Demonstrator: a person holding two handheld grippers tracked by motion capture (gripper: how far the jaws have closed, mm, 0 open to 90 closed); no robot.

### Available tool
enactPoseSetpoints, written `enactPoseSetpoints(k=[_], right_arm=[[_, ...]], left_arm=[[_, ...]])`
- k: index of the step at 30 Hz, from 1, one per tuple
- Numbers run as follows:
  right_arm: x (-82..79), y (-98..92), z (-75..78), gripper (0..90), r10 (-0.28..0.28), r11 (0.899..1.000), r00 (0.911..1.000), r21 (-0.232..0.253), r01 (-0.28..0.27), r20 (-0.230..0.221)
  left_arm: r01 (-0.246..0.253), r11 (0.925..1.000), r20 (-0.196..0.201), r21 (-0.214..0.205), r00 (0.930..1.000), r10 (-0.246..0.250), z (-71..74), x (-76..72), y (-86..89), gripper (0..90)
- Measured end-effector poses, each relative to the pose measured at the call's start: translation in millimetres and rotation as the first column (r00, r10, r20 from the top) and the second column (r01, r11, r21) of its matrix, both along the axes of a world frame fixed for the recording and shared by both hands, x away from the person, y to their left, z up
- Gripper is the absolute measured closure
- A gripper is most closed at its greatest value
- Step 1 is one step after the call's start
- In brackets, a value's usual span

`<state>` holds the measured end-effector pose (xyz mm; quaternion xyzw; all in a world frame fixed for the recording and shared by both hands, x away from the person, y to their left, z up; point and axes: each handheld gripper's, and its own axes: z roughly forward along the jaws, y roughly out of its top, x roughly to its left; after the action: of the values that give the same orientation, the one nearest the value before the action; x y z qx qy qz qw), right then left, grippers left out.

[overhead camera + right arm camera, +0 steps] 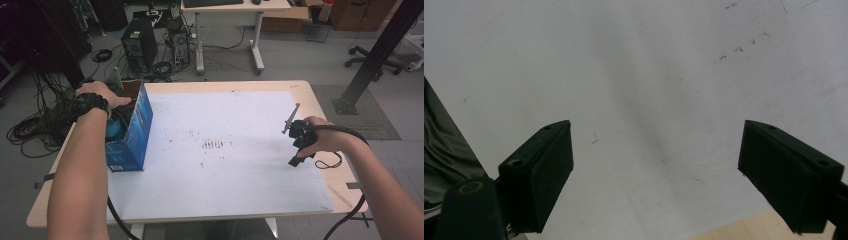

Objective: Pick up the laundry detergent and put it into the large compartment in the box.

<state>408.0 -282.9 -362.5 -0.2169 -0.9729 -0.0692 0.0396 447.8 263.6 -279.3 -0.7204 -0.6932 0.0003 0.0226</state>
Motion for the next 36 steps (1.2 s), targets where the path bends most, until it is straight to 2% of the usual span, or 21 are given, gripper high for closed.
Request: enactPoseSetpoints(k=[23, 30, 36], right_arm=[[-1.0, -2.9, 2.8, 14.4, -0.006, 1.0, 1.0, -0.001, 0.006, 0.004], [-1.2, -2.2, 2.0, 14.4, -0.004, 1.0, 1.0, 0.0, 0.004, 0.003], [-0.8, -2.5, 2.0, 14.4, -0.004, 1.0, 1.0, -0.001, 0.004, 0.004]], left_arm=[[0.003, 1.0, -0.001, 0.002, 1.0, -0.003, -3.4, 0.6, -0.4, 37.1], [0.01, 0.9999, -0.016, 0.003, 0.9998, -0.01, -9.3, 0.1, -0.2, 36.2], [0.0, 1.0, 0.001, -0.004, 1.0, 0.0, -8.1, -0.7, 0.1, 33.6]])
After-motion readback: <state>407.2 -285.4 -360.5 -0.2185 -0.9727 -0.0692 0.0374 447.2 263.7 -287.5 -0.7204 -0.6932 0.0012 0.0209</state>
